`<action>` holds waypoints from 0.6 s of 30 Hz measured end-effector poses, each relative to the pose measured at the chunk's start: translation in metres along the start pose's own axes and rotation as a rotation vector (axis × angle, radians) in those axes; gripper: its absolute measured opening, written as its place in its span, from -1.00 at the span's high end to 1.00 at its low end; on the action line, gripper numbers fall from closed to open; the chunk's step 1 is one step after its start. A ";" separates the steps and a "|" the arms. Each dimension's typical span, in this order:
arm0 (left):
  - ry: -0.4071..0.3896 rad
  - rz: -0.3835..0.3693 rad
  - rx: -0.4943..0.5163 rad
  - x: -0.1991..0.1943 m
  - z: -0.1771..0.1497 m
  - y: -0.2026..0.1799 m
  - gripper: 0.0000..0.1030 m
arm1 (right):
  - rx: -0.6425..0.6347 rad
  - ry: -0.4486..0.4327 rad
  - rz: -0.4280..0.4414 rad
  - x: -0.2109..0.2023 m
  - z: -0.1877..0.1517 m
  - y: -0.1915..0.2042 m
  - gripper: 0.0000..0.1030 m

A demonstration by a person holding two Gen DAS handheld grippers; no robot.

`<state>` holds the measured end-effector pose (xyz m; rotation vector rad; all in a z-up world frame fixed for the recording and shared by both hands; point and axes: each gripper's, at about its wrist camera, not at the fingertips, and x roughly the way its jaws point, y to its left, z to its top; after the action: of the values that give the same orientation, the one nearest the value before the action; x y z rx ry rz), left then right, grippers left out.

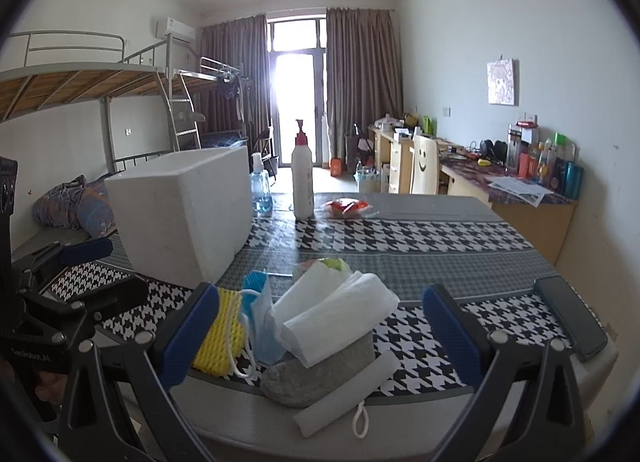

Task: Organize soft objects
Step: 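Close the left tool on the yellow foam net while the right tool grasps the white tissue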

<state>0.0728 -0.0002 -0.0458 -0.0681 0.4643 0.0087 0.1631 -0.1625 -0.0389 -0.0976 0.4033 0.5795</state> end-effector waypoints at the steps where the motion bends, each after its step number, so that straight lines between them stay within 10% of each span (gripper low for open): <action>1: 0.008 0.000 -0.002 0.003 -0.001 0.001 -0.98 | 0.004 0.009 0.003 0.003 -0.001 -0.002 -0.99; 18: 0.148 0.005 -0.019 0.041 -0.014 0.001 -0.97 | 0.049 0.092 -0.002 0.028 -0.009 -0.016 -0.99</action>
<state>0.1034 -0.0008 -0.0773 -0.0865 0.6126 0.0135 0.1904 -0.1637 -0.0586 -0.0774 0.5063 0.5641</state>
